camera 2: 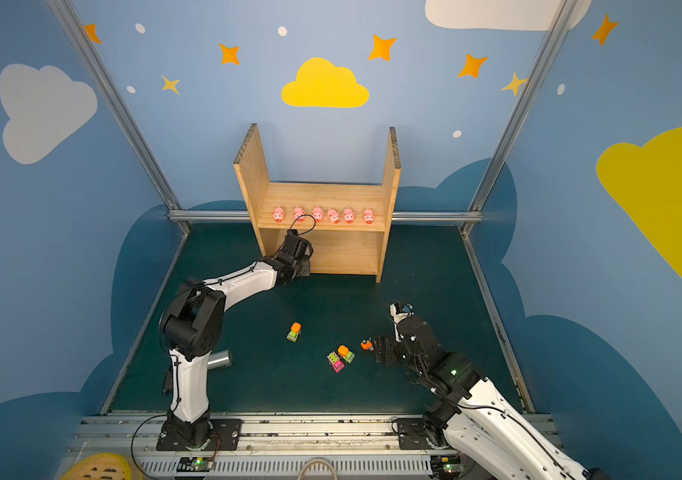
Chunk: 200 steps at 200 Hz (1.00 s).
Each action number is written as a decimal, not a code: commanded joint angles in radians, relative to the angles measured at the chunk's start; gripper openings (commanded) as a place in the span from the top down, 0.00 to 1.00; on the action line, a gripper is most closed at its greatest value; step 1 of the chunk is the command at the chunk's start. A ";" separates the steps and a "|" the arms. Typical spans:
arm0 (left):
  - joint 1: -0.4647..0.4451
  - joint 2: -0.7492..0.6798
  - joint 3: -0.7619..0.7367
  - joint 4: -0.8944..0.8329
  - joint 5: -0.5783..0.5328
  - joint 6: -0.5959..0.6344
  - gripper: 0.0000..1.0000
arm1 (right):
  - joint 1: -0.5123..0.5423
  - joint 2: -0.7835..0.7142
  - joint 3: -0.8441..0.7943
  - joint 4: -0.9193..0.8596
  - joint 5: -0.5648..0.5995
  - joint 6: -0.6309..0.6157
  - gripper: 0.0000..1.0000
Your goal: Place and organize the plastic toys onto the shelf
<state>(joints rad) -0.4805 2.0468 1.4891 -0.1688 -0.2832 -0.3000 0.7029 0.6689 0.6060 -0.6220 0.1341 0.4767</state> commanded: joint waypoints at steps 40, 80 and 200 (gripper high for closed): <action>0.027 0.012 -0.004 0.012 -0.007 0.015 0.95 | -0.003 0.001 0.012 -0.013 0.010 0.000 0.19; 0.033 0.004 -0.013 0.003 -0.007 0.015 0.95 | -0.004 0.004 0.013 -0.010 0.007 0.000 0.19; 0.034 -0.033 -0.040 -0.008 -0.020 0.013 0.95 | -0.004 0.001 0.008 -0.013 0.005 0.003 0.19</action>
<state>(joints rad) -0.4515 2.0449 1.4639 -0.1596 -0.2832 -0.2920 0.7021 0.6743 0.6060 -0.6220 0.1341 0.4751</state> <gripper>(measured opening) 0.049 0.815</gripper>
